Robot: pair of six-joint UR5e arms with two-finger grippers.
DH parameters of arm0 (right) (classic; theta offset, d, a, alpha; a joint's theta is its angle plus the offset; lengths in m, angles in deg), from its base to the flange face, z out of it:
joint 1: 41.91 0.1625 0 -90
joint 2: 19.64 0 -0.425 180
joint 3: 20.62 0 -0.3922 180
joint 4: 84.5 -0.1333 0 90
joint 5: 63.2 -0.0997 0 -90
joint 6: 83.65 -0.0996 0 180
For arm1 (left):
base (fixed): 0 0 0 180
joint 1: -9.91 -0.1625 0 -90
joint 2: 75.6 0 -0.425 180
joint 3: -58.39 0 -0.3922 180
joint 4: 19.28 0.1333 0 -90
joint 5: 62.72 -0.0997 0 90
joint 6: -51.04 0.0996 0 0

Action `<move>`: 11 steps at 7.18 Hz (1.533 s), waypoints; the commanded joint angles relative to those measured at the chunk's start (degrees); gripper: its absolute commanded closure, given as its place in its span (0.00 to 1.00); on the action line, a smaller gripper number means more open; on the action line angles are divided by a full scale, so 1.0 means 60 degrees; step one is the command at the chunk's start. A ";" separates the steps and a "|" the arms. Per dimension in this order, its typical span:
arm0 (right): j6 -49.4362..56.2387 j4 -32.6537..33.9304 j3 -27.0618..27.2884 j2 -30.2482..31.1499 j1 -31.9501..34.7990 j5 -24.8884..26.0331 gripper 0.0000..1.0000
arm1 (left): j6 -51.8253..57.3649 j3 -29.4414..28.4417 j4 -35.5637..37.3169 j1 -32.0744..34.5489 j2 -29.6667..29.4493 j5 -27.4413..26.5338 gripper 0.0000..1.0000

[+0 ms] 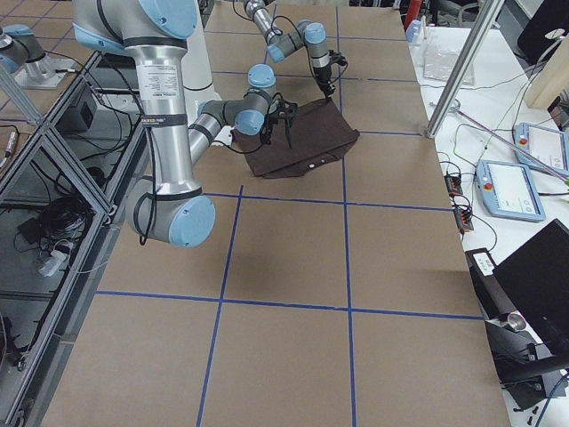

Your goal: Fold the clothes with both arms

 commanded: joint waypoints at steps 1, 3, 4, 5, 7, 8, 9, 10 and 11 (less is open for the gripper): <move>0.0000 0.0014 -0.0109 -0.0004 0.0066 0.0270 0.00 | 0.1099 -0.1783 -0.1130 0.0854 -0.0712 0.0001 1.00; 0.0000 0.0014 -0.0109 -0.0018 0.0095 0.0270 0.00 | 0.1221 -0.3905 -0.2969 0.0873 -0.1926 -0.0217 1.00; 0.0000 0.0014 -0.0196 -0.0018 0.0095 0.0270 0.00 | 0.1221 -0.4712 -0.3429 0.0872 -0.2483 -0.0292 1.00; 0.0000 0.0014 -0.0327 -0.0018 0.0095 0.0285 0.00 | 0.1221 -0.5199 -0.4551 0.0872 -0.2503 -0.0698 1.00; 0.0015 0.0000 -0.0343 -0.0033 0.0066 0.0285 0.00 | 0.1279 -0.5760 -0.5441 0.0872 -0.2518 -0.0950 0.11; 0.0015 0.0000 -0.0329 -0.0033 0.0066 0.0343 0.00 | 0.2164 -0.5775 -0.5441 0.1003 -0.2503 -0.1198 0.00; 0.0145 0.0058 -0.0343 -0.0076 0.0081 0.0460 0.00 | 0.2333 -0.5659 -0.5354 0.1309 -0.2503 -0.0939 0.00; 0.0175 0.0232 -0.0474 -0.0425 0.0110 0.0751 0.00 | 0.2784 -0.5310 -0.4773 0.1747 -0.2474 0.0397 0.00; 0.0538 0.1032 -0.0780 -0.1023 0.0139 0.0768 0.00 | 0.3383 -0.4190 -0.3984 0.1809 -0.1908 0.1121 0.00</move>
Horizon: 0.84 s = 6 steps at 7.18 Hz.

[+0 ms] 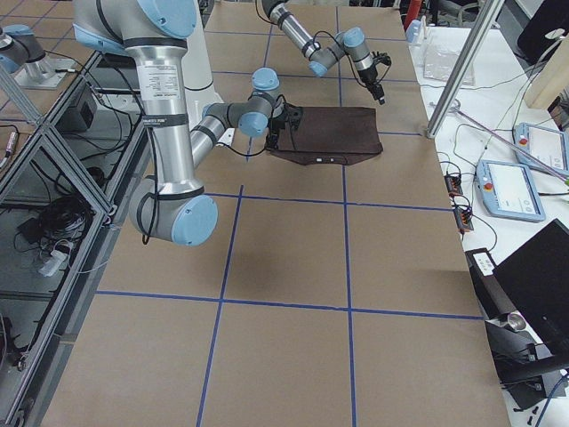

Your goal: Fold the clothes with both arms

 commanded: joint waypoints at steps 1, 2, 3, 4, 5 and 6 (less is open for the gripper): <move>0.0529 0.1956 -0.0856 -0.1727 0.0003 0.0220 0.00 | 0.1115 0.2567 0.1893 0.0217 0.1248 0.1031 0.00; 0.1097 0.2506 -0.1456 -0.2493 -0.0316 0.0555 0.00 | 0.1584 0.4469 0.3514 0.0231 0.1793 0.1032 0.00; 0.1204 0.2758 -0.1810 -0.2660 -0.0754 0.0935 0.00 | 0.1617 0.6126 0.4908 0.0217 0.2146 0.1061 0.00; 0.1263 0.3456 -0.1930 -0.2996 -0.1049 0.1157 0.00 | 0.1618 0.6737 0.5429 0.0188 0.2237 0.1177 0.00; 0.1278 0.3710 -0.2525 -0.3463 -0.1182 0.1188 0.00 | 0.1603 0.6729 0.5420 0.0173 0.2238 0.1280 0.00; 0.1293 0.3727 -0.2937 -0.3642 -0.1387 0.1087 0.00 | 0.1603 0.6700 0.5405 0.0159 0.2238 0.1281 0.00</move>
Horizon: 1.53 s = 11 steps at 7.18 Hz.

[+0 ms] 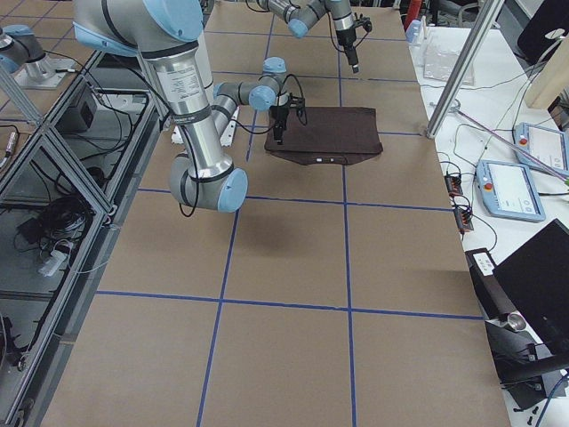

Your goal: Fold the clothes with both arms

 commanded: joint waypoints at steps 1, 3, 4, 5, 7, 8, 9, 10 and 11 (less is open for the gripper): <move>0.0049 0.0210 -0.0678 -0.0318 -0.0442 -0.0067 0.00 | -0.0010 0.0058 0.0016 -0.0034 0.0047 0.0034 0.00; 0.0588 0.0675 -0.0679 -0.0274 -0.0517 -0.0155 0.00 | -0.0039 0.0043 -0.0043 -0.0078 0.0047 0.0034 0.00; 0.0881 0.0867 -0.0635 -0.0274 -0.0488 -0.0315 0.00 | -0.0054 0.0057 -0.0044 -0.0107 0.0032 0.0020 0.00; 0.0971 0.0913 -0.0649 -0.0245 -0.0459 -0.0346 0.00 | -0.0054 0.0043 -0.0058 -0.0151 0.0047 0.0020 0.00; 0.0986 0.0943 -0.0679 -0.0142 -0.0429 -0.0346 0.00 | -0.0069 -0.0001 -0.0277 -0.0166 0.0076 0.0020 0.00; 0.1102 0.0943 -0.0679 -0.0098 -0.0371 -0.0346 0.00 | -0.0083 -0.0001 -0.0278 -0.0224 0.0120 0.0020 0.00; 0.1176 0.0943 -0.0693 -0.0083 -0.0341 -0.0346 0.00 | -0.0083 0.0013 -0.0278 -0.0239 0.0120 0.0020 0.00; 0.1177 0.0943 -0.0665 -0.0054 -0.0254 -0.0433 0.00 | -0.0083 0.0014 -0.0278 -0.0239 0.0106 0.0020 0.00; 0.1191 0.0943 -0.0577 0.0033 -0.0152 -0.0594 0.00 | -0.0098 0.0014 -0.0278 -0.0254 0.0105 0.0020 0.00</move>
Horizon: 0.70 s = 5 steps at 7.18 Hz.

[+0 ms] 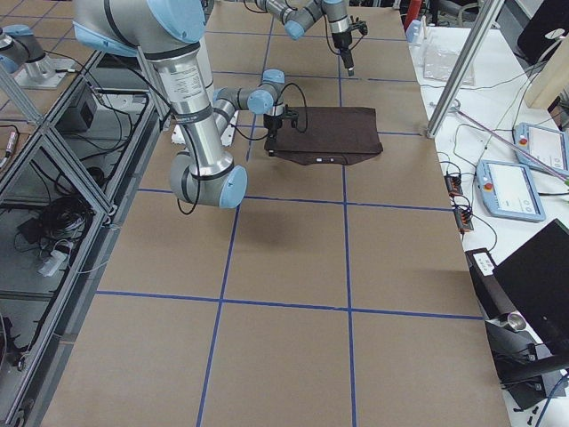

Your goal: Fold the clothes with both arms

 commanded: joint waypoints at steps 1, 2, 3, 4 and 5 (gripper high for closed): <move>0.0069 0.0000 0.0090 0.0183 0.0128 -0.0167 0.00 | -0.0012 0.0032 -0.0002 -0.0016 -0.0002 0.0000 0.00; 0.0113 -0.0014 0.0104 0.0242 0.0157 -0.0167 0.00 | -0.0026 0.0032 -0.0002 -0.0001 -0.0002 0.0000 0.00; 0.0288 0.0000 0.0264 0.0286 0.0273 -0.0167 0.00 | -0.0055 0.0061 0.0013 -0.0030 -0.0017 0.0000 0.00; 0.0522 0.0000 0.0788 0.0838 0.0347 -0.0167 0.00 | -0.0070 0.0090 0.0013 -0.0060 -0.0032 0.0000 0.00; 0.0712 0.0000 0.1112 0.1380 0.0420 -0.0152 0.00 | -0.0070 0.0105 0.0027 -0.0103 -0.0032 0.0000 0.00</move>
